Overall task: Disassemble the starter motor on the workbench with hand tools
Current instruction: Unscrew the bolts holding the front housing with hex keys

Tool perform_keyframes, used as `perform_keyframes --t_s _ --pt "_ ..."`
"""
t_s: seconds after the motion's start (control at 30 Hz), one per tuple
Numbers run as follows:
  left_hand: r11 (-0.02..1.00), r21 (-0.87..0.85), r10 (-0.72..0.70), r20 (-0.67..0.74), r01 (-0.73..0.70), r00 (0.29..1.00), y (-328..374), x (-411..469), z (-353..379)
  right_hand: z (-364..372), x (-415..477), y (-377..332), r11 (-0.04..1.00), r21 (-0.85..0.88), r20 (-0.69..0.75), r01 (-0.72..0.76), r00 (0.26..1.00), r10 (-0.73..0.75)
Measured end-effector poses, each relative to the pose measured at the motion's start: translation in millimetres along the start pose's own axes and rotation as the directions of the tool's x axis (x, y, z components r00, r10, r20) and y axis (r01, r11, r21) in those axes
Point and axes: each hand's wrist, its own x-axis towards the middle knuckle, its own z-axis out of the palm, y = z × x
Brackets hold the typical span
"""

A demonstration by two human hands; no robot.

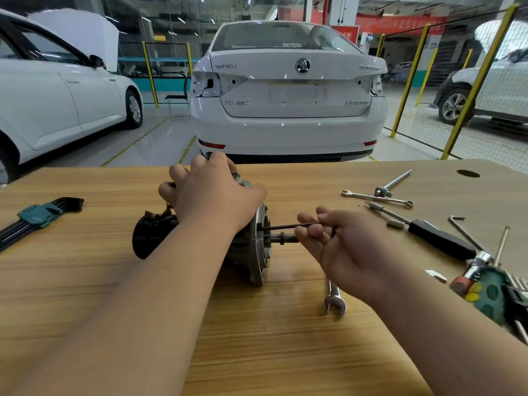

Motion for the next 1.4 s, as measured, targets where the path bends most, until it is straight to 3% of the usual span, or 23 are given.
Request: perform_keyframes --t_s 0.1,0.2,0.27,0.33,0.37,0.43,0.53,0.67,0.8,1.03,1.2,1.4 --pt "1.000 -0.019 0.003 -0.053 -0.004 0.999 -0.6 -2.0 3.2 -4.3 -0.6 4.5 1.000 -0.015 0.019 -0.019 1.000 0.019" --pt "1.000 -0.031 0.001 -0.066 -0.003 0.998 -0.1 -0.6 3.9 -7.1 -1.9 1.3 0.962 -0.274 0.040 0.025 0.999 -0.014" --pt "0.999 -0.036 0.003 -0.071 -0.006 0.997 0.4 -0.4 4.4 -7.3 -3.2 -2.6 0.842 -0.528 0.053 0.106 0.994 -0.091" --pt "0.999 -0.035 0.005 -0.089 -0.008 0.996 0.5 -0.6 6.3 -7.2 -5.6 -5.7 0.617 -0.761 0.103 0.201 0.976 -0.192" --pt "0.999 -0.034 0.006 -0.095 -0.009 0.995 0.6 -0.2 7.0 -7.6 -6.8 -7.1 0.520 -0.823 0.135 0.230 0.967 -0.214" --pt "1.000 -0.030 0.002 -0.093 -0.004 0.996 1.0 2.0 8.7 -10.4 -8.9 -11.1 0.439 -0.871 0.158 0.220 0.972 -0.174" --pt "1.000 -0.009 -0.005 -0.090 0.004 0.996 3.0 7.6 11.5 -15.1 -9.2 -17.1 0.461 -0.875 0.139 0.147 0.989 -0.052" --pt "0.999 0.020 0.027 -0.058 -0.026 0.998 6.1 15.2 15.3 -10.0 -2.2 -20.4 0.501 -0.852 0.127 0.153 0.988 -0.087" --pt "0.982 0.154 0.098 0.070 -0.108 0.993 -2.3 28.6 7.9 -4.8 1.3 -25.1 0.453 -0.886 0.078 0.099 0.995 -0.065" --pt "0.991 0.004 0.131 0.162 -0.133 0.978 -12.2 31.6 -0.8 4.3 -4.8 -29.7 0.373 -0.928 0.019 -0.005 0.998 0.061" --pt "0.993 -0.029 0.118 0.130 -0.115 0.984 -7.1 30.7 -0.5 7.5 -10.2 -38.6 0.499 -0.865 0.039 -0.049 0.986 0.163" --pt "0.989 -0.080 0.128 0.055 -0.123 0.990 -4.4 28.7 -0.4 2.3 -7.5 -35.1 0.428 -0.904 0.063 0.018 0.994 0.093"
